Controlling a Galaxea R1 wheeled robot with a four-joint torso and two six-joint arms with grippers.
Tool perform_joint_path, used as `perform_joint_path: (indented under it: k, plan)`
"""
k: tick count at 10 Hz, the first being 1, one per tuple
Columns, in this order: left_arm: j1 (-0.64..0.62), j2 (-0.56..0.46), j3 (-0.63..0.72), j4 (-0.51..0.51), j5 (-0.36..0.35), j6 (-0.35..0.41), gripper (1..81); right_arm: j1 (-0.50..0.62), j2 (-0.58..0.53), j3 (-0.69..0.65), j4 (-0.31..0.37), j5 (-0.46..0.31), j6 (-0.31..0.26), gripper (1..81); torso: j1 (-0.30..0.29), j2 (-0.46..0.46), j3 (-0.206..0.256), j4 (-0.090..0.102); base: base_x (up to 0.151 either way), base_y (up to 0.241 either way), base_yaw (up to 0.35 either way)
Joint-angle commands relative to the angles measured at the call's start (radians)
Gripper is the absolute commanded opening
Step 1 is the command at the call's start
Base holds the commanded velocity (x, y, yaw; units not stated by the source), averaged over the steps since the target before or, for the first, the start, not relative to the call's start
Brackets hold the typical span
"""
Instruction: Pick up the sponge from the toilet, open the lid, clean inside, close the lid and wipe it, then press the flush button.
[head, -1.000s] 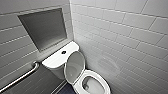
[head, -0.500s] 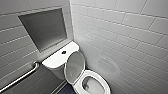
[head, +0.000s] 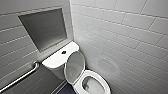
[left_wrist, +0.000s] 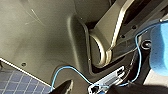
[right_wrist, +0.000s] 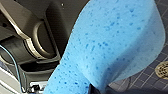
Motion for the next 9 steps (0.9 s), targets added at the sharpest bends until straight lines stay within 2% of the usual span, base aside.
perform_joint_path:
  k: [1, 3, 4, 5, 6, 7, 8, 9]
  plan:
    - [0.002, -0.019, 0.011, -0.017, 0.067, 0.0, 81.1, -0.016, -0.197, 0.395, 0.491, -0.082, -0.449, 1.0, 0.0, 0.0, 0.0, 0.0, 0.0, 0.0, 0.0]
    - [-0.004, -0.021, -0.005, -0.021, 0.066, 0.005, 81.1, 0.018, -0.358, 0.645, 0.495, -0.085, -0.453, 1.0, 0.0, 0.0, 0.0, 0.0, 0.0, 0.0, 0.0]
    - [-0.01, -0.032, -0.006, -0.047, 0.062, 0.018, 81.1, 0.028, -0.4, 0.713, 0.493, -0.083, -0.451, 1.0, 0.0, 0.0, 0.0, 0.0, 0.0, 0.0, 0.0]
    - [-0.01, -0.035, -0.008, -0.132, 0.052, 0.114, 81.1, 0.041, -0.411, 0.746, 0.49, -0.08, -0.46, 1.0, 0.0, 0.0, 0.0, 0.0, 0.0, 0.0, 0.0]
    - [-0.007, -0.036, -0.019, -0.299, 0.026, 0.334, 81.1, 0.056, -0.413, 0.753, 0.482, -0.075, -0.469, 1.0, 0.0, 0.0, 0.0, 0.0, 0.0, 0.0, 0.0]
    - [0.004, -0.043, -0.024, -0.53, -0.068, 0.583, 81.1, 0.073, -0.422, 0.756, 0.45, -0.069, -0.477, 1.0, 0.0, 0.0, 0.0, 0.0, 0.0, 0.0, 0.0]
    - [0.007, -0.04, -0.024, -0.704, -0.114, 0.772, 81.1, 0.099, -0.456, 0.806, 0.439, -0.062, -0.47, 1.0, 0.0, 0.0, 0.0, 0.0, 0.0, 0.0, 0.0]
    - [0.007, -0.027, -0.033, -0.766, -0.113, 0.838, 81.1, 0.125, -0.512, 0.894, 0.439, -0.06, -0.469, 1.0, 0.0, 0.0, 0.0, 0.0, 0.0, 0.0, 0.0]
